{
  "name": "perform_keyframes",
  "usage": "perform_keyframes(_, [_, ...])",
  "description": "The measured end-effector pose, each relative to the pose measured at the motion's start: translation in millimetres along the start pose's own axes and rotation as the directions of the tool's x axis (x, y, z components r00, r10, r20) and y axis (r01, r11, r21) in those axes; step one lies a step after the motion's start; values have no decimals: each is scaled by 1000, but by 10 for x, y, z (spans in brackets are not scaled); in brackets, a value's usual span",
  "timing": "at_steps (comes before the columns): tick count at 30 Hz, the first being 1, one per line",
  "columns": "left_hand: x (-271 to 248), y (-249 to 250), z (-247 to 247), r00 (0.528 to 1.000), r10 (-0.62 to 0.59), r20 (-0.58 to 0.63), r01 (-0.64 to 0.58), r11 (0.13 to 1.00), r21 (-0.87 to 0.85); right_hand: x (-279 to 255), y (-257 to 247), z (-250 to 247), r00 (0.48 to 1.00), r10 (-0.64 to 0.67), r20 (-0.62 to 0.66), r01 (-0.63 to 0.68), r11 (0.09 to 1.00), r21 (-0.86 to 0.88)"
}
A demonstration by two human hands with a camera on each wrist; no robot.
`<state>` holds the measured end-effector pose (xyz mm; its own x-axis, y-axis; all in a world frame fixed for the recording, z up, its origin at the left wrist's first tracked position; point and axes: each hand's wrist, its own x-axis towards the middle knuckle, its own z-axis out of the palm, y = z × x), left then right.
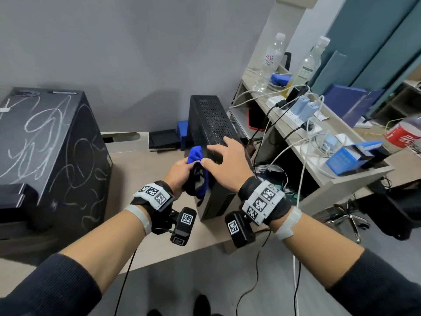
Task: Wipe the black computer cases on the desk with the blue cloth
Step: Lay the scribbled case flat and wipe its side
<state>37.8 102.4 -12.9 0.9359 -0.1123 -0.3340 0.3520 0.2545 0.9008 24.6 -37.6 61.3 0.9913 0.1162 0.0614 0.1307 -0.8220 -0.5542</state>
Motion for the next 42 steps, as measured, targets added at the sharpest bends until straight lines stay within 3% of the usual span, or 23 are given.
perform_keyframes(3, [-300,68,-176,1000,-24,8,25,982,-186,-271,-165,137,971,-226,-75,235,962,141])
perform_keyframes(5, [-486,131,-289,999,-7,-42,-5,964,-266,-348,-195,236,955,-291,-60,298,929,218])
perform_keyframes(8, [-777,216,-417,990,8,-141,-41,971,-236,-361,-245,409,949,-297,110,235,893,385])
perform_keyframes(12, [-1205,270,-456,980,-5,-200,-20,993,-120,-458,-427,749,836,-454,308,268,828,492])
perform_keyframes(17, [-1783,428,-745,972,-52,-229,27,993,-111,-538,-704,999,890,-395,227,144,717,682])
perform_keyframes(21, [-2195,698,-1064,908,40,-418,-37,999,15,-618,-1024,979,902,-304,307,-38,651,758])
perform_keyframes(24, [-2445,879,-1370,785,221,-579,-199,975,103,-706,-1232,962,913,-252,321,-62,692,720])
perform_keyframes(26, [-2539,957,-1654,637,310,-705,-256,949,186,-731,-1367,978,902,-284,324,-46,685,727])
perform_keyframes(29, [-2641,999,-2252,368,388,-845,-272,914,302,-764,-1646,1038,928,-310,208,89,724,684])
perform_keyframes(30, [-2660,979,-2470,313,393,-865,-243,913,327,-756,-1753,1067,940,-315,132,154,737,658])
perform_keyframes(31, [-2675,949,-2642,303,395,-867,-190,917,351,-731,-1861,1087,945,-323,49,221,744,631])
perform_keyframes(33, [-2662,862,-2920,370,391,-843,-92,918,385,-656,-2100,1140,919,-380,-102,368,739,564])
perform_keyframes(35, [-2629,816,-3118,450,386,-805,-65,913,402,-637,-2355,1287,866,-478,-147,488,741,462])
perform_keyframes(39, [-2484,836,-3292,576,416,-704,-150,900,409,-836,-2565,1769,743,-668,34,664,743,87])
perform_keyframes(42, [-2399,870,-3405,622,377,-686,-184,922,340,-898,-2764,1932,731,-674,105,682,719,-132])
